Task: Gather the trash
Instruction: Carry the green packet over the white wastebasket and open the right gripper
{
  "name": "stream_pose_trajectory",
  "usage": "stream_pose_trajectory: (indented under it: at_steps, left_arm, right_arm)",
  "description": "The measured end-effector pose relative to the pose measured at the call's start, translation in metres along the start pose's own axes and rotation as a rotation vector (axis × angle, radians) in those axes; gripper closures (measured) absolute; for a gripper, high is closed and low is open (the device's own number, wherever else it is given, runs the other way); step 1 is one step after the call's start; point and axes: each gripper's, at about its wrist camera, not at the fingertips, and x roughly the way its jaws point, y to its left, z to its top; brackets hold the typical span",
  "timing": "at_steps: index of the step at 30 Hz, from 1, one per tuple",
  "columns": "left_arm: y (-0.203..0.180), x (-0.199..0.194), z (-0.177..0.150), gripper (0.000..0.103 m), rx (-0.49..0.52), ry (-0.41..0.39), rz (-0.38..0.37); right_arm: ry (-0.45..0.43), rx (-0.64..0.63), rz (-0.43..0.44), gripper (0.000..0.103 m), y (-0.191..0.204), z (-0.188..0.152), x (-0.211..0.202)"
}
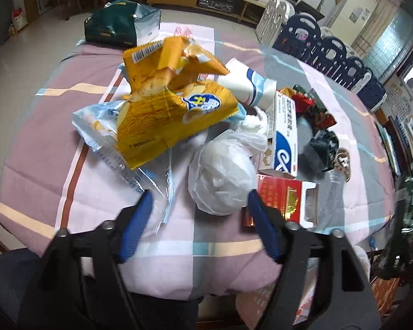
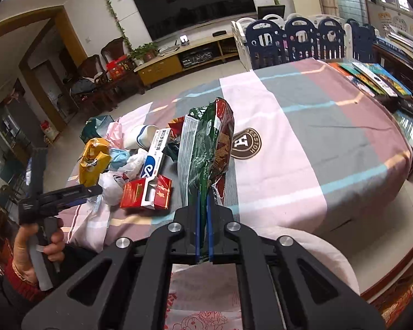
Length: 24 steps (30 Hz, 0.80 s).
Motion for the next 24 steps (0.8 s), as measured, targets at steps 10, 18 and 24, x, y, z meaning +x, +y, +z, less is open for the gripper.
stream_pose_trajectory:
  at_steps: [10,18,24]
  left_arm:
    - [-0.023,0.035,0.000,0.082,0.088,0.052,0.018]
    - [-0.007,-0.035,-0.015,0.091,0.069,-0.105,-0.116]
    - [-0.043,-0.079,-0.054,0.091,0.240,-0.091,-0.330]
  right_arm:
    - [0.016,-0.025,0.040,0.098,0.006,-0.008,-0.022]
    - [0.126,-0.076,0.011,0.098,-0.011,-0.037,-0.044]
    - [0.371,0.019,-0.098,0.091,-0.040,-0.095,-0.011]
